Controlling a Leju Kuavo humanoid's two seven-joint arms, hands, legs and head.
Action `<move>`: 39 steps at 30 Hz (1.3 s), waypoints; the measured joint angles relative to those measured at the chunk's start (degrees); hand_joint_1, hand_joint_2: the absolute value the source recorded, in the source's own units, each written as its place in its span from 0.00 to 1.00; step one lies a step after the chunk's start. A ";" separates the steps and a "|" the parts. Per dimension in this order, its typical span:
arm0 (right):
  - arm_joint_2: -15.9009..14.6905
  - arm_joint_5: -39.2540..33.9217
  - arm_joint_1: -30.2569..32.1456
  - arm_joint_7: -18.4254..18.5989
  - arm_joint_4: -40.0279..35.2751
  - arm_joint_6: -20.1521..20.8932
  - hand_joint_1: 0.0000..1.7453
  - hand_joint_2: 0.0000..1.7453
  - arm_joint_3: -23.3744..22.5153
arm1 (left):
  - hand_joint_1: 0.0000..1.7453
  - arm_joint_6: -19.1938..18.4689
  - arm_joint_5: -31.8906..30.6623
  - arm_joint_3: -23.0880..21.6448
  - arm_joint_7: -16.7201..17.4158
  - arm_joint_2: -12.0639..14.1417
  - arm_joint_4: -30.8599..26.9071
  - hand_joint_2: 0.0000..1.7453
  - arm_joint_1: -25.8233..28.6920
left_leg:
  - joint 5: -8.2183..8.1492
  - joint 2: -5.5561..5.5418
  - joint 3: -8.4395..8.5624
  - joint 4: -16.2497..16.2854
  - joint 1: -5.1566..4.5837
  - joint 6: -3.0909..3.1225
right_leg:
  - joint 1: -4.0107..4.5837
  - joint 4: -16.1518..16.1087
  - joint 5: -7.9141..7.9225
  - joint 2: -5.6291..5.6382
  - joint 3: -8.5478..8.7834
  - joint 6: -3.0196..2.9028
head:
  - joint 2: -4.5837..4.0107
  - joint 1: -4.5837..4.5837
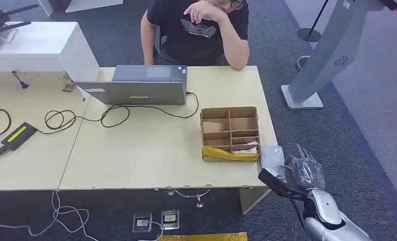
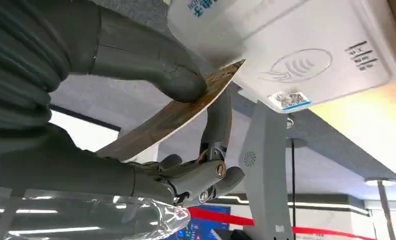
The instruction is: Pass the card to the sensor for recognition and then transmit it.
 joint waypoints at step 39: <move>0.46 -8.22 1.60 -1.49 2.54 -5.99 1.00 1.00 1.95 | 0.00 0.02 1.79 0.00 -0.57 0.02 0.00 0.00 -0.01 | -0.11 0.39 0.60 -0.02 0.01 -0.03 | 0.02 -0.04 0.00 0.41 0.45 0.00 | 0.00 0.02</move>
